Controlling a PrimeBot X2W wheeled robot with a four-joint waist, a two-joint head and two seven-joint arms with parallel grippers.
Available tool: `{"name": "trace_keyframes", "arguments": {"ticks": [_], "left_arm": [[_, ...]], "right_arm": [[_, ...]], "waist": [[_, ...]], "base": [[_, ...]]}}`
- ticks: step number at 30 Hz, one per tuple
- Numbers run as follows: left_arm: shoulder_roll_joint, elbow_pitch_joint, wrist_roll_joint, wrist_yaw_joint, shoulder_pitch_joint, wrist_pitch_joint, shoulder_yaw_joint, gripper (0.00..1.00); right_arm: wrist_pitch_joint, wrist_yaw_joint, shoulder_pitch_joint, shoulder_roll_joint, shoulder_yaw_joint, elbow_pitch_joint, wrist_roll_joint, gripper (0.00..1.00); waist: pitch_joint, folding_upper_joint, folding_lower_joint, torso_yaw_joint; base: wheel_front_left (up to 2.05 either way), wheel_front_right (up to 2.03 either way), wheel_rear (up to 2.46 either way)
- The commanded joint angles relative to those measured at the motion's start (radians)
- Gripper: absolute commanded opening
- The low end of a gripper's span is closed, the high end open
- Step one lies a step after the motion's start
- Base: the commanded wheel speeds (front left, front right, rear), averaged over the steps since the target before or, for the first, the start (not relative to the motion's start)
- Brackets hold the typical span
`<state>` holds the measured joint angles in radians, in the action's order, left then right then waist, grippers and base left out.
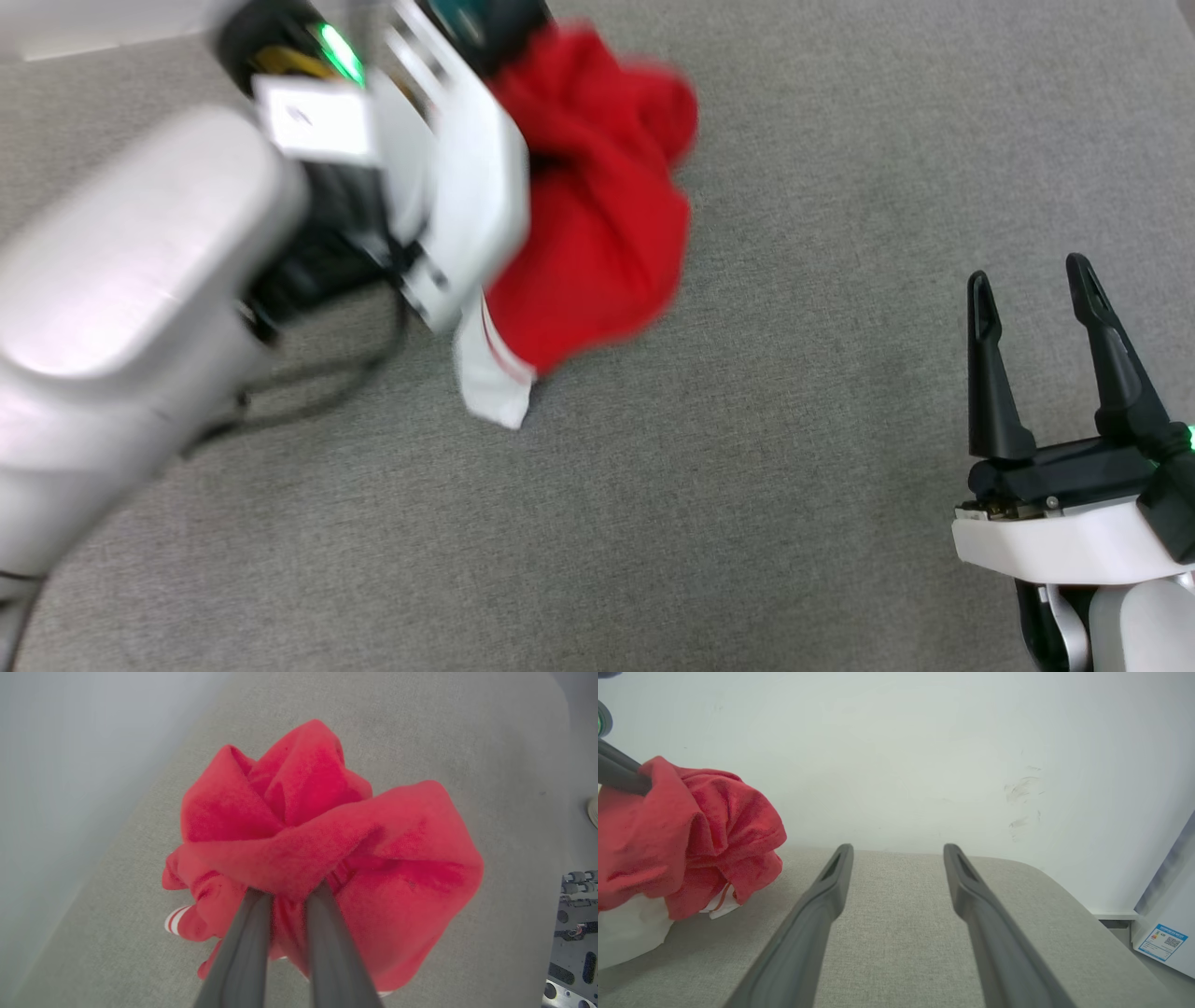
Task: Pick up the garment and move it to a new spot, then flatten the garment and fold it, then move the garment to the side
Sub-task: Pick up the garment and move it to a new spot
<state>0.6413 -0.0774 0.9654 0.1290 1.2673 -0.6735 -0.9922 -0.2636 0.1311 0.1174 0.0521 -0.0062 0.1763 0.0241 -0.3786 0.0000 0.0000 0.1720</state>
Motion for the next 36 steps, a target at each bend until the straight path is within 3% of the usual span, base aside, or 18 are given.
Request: {"name": "trace_keyframes", "arguments": {"ticks": [1, 8, 15, 16, 17, 21, 24, 31, 36], "left_arm": [[-0.014, -0.008, 0.008, 0.000, -0.025, 0.016, -0.035, 0.00], [-0.082, -0.093, 0.035, 0.000, -0.119, 0.071, -0.245, 0.00], [-0.129, -0.146, 0.024, 0.000, -0.190, 0.123, -0.289, 0.00], [-0.136, -0.152, 0.019, 0.000, -0.184, 0.155, -0.288, 0.79], [-0.140, -0.164, 0.015, 0.000, -0.175, 0.192, -0.288, 1.00], [-0.148, -0.221, -0.044, -0.002, -0.137, 0.408, -0.249, 1.00], [-0.159, -0.262, -0.097, -0.041, -0.151, 0.571, -0.208, 1.00], [-0.128, -0.287, -0.190, -0.231, -0.227, 0.868, -0.121, 1.00], [-0.074, -0.244, -0.240, -0.393, -0.334, 0.935, -0.035, 1.00]], "right_arm": [[-0.002, -0.001, 0.018, -0.003, 0.003, -0.004, 0.006, 1.00], [-0.002, -0.001, 0.029, -0.003, 0.008, -0.018, 0.009, 1.00], [-0.002, -0.001, 0.013, -0.003, -0.001, -0.031, 0.008, 1.00], [-0.002, -0.001, 0.007, -0.003, -0.001, -0.034, 0.005, 1.00], [-0.002, -0.001, 0.003, -0.003, 0.001, -0.037, 0.003, 1.00], [-0.002, -0.001, -0.021, -0.003, 0.006, -0.047, -0.006, 1.00], [-0.002, -0.001, -0.043, -0.003, 0.005, -0.054, -0.012, 1.00], [-0.002, -0.001, -0.085, -0.003, -0.001, -0.063, -0.027, 1.00], [-0.002, -0.001, -0.103, -0.003, -0.010, -0.071, -0.024, 1.00]], "waist": [[-0.013, 0.0000, 0.0000, 0.009], [-0.039, 0.0000, 0.0000, 0.023], [-0.021, 0.0000, 0.0000, 0.021], [-0.012, 0.0000, 0.0000, 0.017], [-0.001, 0.0000, 0.0000, 0.014], [0.057, 0.0000, 0.0000, -0.002], [0.104, 0.0000, 0.0000, -0.020], [0.189, 0.0000, 0.0000, -0.067], [0.219, 0.0000, 0.0000, -0.097]], "base": [[0.00, 0.00, 0.00], [0.00, 0.00, 0.00], [0.00, 0.00, 0.00], [0.00, 0.00, 0.00], [0.00, 0.00, 0.00], [0.00, 0.00, 0.00], [0.00, 0.00, 0.00], [0.00, 0.00, 0.00], [0.00, 0.00, 0.00]]}}
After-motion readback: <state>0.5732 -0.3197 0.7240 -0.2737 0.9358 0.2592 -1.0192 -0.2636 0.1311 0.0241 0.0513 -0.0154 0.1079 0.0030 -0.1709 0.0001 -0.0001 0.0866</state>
